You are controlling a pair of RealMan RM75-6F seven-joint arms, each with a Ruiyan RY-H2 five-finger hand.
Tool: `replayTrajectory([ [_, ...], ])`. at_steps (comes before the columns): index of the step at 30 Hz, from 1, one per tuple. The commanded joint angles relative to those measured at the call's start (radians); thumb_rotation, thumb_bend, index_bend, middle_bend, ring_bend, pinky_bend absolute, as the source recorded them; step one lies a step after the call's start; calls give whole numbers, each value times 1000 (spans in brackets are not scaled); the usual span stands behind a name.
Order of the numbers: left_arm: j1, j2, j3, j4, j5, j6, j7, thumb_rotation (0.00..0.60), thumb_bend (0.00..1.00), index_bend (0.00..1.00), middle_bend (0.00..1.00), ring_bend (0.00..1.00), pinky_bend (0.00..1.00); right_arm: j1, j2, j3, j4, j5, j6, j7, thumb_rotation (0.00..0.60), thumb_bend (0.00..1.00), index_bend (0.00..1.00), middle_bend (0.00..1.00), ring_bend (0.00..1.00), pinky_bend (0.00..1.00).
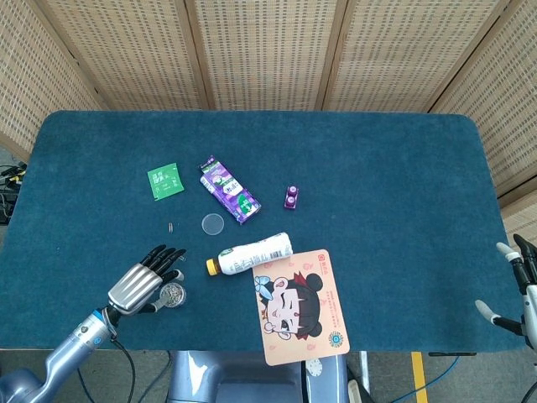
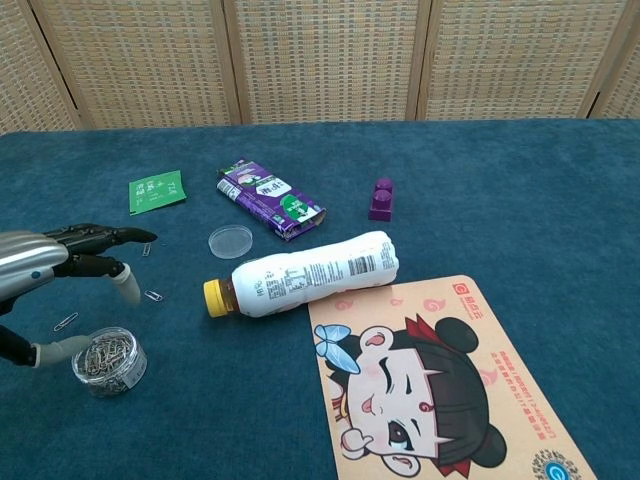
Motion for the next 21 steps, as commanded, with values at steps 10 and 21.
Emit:
replayTrajectory([
  [10, 124, 188, -88, -154, -167, 189, -58, 600, 16, 0, 0, 0, 0, 1, 0, 0, 0, 1, -2, 0, 600, 0, 120, 0, 0, 0],
  [21, 321, 390, -51, -272, -248, 345, -108, 600, 0, 0, 0, 0, 0, -1, -6, -4, 0, -3, 0, -21, 600, 0, 120, 0, 0, 0],
])
